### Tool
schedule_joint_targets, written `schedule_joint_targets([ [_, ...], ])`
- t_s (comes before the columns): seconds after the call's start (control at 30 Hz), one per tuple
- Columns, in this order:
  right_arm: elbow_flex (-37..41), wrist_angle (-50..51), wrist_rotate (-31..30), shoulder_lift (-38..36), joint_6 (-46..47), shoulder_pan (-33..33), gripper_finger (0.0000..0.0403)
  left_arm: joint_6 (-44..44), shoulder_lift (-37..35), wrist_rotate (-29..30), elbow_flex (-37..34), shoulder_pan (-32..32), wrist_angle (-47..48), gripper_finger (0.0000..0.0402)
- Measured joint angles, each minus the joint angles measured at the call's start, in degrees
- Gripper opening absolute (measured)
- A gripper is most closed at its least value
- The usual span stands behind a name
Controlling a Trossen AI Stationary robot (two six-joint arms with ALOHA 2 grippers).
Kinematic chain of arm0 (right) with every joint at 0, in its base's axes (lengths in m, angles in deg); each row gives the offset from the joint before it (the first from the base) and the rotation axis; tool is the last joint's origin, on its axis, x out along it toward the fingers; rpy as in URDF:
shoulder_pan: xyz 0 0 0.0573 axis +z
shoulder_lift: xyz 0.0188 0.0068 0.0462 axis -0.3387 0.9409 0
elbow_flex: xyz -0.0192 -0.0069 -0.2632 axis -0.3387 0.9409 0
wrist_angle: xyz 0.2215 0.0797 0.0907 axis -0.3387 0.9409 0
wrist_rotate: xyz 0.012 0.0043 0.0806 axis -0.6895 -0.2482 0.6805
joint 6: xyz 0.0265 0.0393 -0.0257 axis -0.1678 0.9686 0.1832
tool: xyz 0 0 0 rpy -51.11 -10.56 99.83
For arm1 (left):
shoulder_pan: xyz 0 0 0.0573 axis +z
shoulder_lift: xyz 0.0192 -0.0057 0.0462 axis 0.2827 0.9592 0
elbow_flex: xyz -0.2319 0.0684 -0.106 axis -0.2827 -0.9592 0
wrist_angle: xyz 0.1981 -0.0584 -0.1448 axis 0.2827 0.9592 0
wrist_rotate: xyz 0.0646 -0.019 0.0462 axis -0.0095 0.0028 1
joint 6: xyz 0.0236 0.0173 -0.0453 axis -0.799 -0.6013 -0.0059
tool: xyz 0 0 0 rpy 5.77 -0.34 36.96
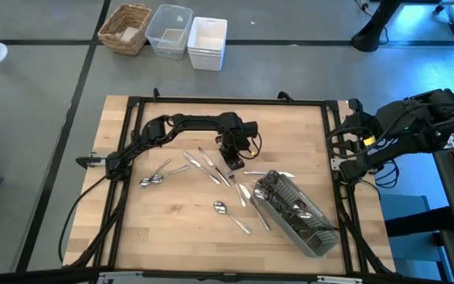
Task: Sort silverware
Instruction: Put the silver fork into the gray silverware basket
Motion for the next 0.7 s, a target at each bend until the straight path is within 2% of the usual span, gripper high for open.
schedule_joint_targets([
  [0.2, 0.00, 0.04, 0.00, 0.00, 0.00, 0.00, 0.0134, -1.86, 0.33, -0.05, 0.00, -0.36, -0.21, 0.0076],
  [0.43, 0.00, 0.05, 0.00, 0.00, -0.02, 0.00, 0.0134, -3.28, 0.22, -1.22, 0.02, -0.94, 0.01, 0.0012],
  [0.7, 0.00, 0.07, 0.04, 0.00, -0.02, 0.02, 0.0134, -3.36, -0.47, -4.04, 0.02, -0.96, 1.66, 0.0004],
])
